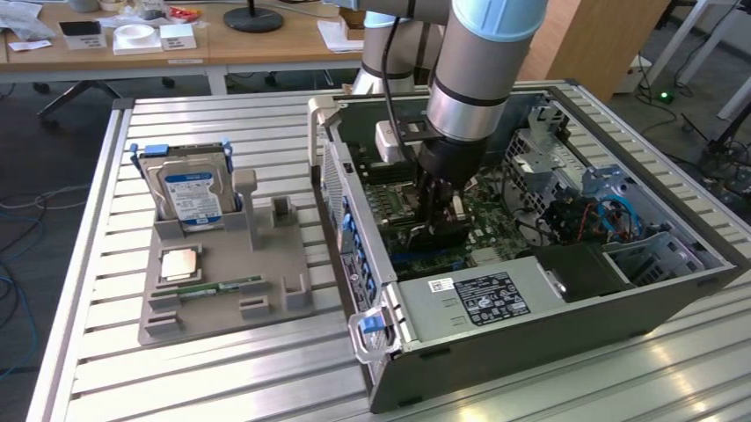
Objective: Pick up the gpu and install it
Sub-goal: 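Insert the gpu into the slot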
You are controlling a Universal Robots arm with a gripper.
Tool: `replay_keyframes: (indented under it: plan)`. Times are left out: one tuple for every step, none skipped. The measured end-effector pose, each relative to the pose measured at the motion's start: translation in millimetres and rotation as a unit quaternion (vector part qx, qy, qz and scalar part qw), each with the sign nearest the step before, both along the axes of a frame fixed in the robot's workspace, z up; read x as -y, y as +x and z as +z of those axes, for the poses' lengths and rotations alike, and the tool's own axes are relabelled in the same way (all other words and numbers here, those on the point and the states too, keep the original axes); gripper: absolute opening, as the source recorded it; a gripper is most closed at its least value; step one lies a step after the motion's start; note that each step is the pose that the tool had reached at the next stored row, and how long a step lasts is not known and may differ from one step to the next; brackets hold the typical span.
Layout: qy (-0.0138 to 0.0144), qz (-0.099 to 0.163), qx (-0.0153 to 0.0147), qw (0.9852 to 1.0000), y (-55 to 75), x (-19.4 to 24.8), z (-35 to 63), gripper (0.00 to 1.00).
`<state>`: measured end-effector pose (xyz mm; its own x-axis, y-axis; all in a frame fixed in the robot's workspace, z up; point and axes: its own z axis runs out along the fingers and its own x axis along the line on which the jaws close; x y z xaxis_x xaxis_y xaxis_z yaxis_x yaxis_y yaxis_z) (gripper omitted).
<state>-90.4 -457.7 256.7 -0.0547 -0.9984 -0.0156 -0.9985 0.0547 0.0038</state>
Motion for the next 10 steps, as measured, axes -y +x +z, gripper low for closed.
replay_keyframes:
  plan:
    - [0.0, 0.0, 0.0, 1.0, 0.0, 0.0, 0.0, 0.4]
    - [-0.0002, 0.0, 0.0, 1.0, 0.0, 0.0, 0.1, 0.4]
    - [-0.0004, 0.0, -0.0001, 1.0, 0.0, 0.1, 0.1, 0.33]
    - [-0.0002, 0.0, -0.0001, 1.0, 0.0, 0.1, 0.1, 0.27]
    - [-0.0001, 0.0, 0.0, 1.0, 0.0, 0.0, 0.1, 0.26]
    - [-0.0001, 0.0, 0.0, 1.0, 0.0, 0.0, 0.1, 0.26]
    - [-0.0001, 0.0, 0.0, 1.0, 0.0, 0.0, 0.1, 0.26]
    - [-0.0001, 0.0, 0.0, 1.0, 0.0, 0.0, 0.1, 0.26]
    - [-0.0001, 0.0, 0.0, 1.0, 0.0, 0.0, 0.0, 0.26]
    - [-0.0001, 0.0, 0.0, 1.0, 0.0, 0.0, 0.0, 0.26]
